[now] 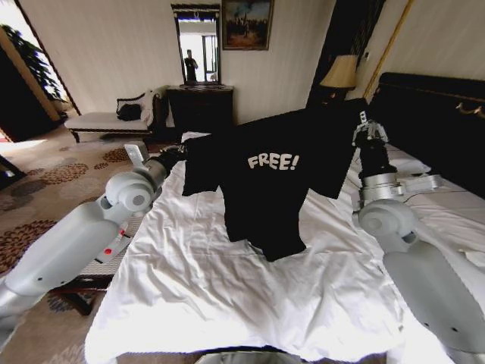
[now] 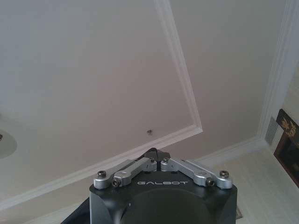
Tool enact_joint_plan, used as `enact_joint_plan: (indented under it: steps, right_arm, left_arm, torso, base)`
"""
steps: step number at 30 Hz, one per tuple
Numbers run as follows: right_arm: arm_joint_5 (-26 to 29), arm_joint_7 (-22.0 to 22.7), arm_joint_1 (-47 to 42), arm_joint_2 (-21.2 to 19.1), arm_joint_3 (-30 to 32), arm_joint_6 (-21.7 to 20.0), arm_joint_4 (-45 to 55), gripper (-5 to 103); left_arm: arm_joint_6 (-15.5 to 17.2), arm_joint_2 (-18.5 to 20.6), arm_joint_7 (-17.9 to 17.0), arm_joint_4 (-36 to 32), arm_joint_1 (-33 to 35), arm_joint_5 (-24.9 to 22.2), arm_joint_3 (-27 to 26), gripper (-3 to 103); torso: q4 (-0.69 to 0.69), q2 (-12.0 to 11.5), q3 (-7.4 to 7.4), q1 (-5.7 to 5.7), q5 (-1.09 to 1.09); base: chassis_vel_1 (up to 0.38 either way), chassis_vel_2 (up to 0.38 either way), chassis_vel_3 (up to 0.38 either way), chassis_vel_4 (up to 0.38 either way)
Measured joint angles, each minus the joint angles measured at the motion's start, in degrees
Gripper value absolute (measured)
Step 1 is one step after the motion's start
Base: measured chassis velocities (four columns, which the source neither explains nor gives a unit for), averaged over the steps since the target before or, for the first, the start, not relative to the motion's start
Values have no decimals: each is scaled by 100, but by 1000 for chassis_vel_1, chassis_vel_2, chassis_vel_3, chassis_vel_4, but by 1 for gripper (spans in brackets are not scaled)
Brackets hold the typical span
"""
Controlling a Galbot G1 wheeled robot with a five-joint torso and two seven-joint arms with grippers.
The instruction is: Fold the clothes on the bed.
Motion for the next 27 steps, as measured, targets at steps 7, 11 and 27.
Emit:
enact_joint_plan:
  steps: [7, 11, 27]
  right_arm:
    - [-216, -132, 363, 425, -346, 75, -532, 0]
    - [-331, -160, 358, 588, -464, 98, -746, 0]
    - [-644, -278, 392, 1055, -868, 334, -1552, 0]
  left_arm:
    - [-347, -320, 402, 523, 214, 370, 141, 0]
    - [-470, -607, 584, 797, 683, 650, 45, 0]
    - [-832, -2100, 793, 1181, 1741, 1663, -288, 0]
  torso:
    - [3, 2, -1, -1, -2]
    - [1, 1, -1, 0, -1]
    - [2, 0, 0, -1, 0]
  base:
    - [0, 0, 0, 0]
    - [0, 0, 0, 0]
    - [0, 0, 0, 0]
